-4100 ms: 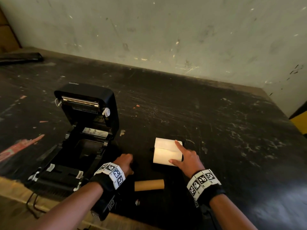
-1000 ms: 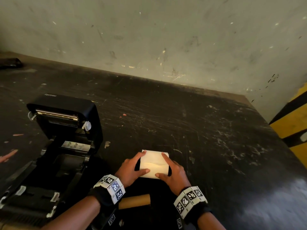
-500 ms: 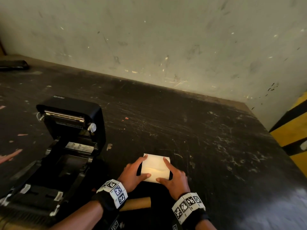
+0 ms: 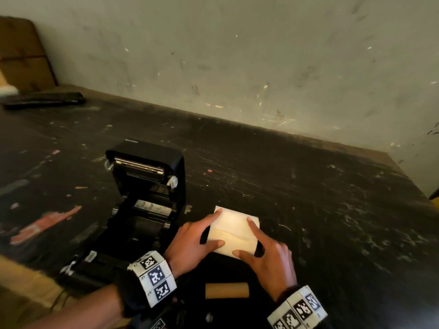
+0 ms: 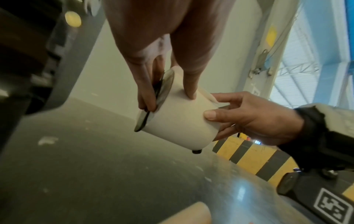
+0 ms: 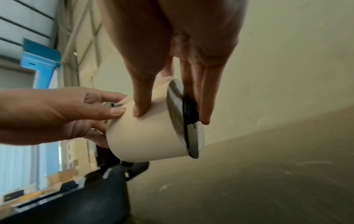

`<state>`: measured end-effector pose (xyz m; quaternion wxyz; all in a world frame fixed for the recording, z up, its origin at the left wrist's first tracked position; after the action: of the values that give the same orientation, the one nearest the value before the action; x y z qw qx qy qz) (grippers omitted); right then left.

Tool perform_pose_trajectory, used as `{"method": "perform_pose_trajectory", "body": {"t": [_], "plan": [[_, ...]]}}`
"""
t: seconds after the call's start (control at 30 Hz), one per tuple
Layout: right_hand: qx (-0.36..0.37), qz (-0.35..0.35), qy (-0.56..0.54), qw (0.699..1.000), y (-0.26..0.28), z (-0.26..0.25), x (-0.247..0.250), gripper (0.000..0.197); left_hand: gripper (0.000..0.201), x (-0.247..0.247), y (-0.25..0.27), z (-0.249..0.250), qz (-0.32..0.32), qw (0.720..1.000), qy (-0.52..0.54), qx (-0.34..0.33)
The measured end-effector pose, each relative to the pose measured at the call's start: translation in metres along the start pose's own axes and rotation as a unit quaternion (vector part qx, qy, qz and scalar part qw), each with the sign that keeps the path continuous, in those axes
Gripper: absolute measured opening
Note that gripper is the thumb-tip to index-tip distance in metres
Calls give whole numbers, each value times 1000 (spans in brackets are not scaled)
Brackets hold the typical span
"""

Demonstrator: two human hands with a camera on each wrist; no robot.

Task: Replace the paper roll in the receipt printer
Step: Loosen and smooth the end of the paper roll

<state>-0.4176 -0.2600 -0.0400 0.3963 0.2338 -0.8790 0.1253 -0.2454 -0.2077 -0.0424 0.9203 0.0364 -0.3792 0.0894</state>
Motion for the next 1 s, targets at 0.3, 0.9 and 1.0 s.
{"method": "perform_pose_trajectory", "body": {"t": [0.3, 0.9, 1.0], "plan": [[87, 18, -20, 996, -18, -129, -48, 78, 75, 122, 33, -51, 53, 990, -124, -27], [-30, 53, -32, 998, -51, -187, -167, 76, 74, 171, 8, -182, -92, 974, -201, -47], [-47, 51, -27, 997, -51, -187, -166, 74, 73, 164, 7, -183, -107, 972, -204, -55]]}}
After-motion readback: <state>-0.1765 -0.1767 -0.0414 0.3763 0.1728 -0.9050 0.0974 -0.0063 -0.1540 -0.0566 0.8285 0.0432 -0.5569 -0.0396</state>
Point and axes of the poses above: each hand's wrist, its own y-axis away from the middle knuckle, its own x-axis out of the back of the hand, z = x × y, the point moved 8 cm from there along -y, towards the middle knuckle, and after that the axes turned 5 degrees about -y, right-handed, at the moved point
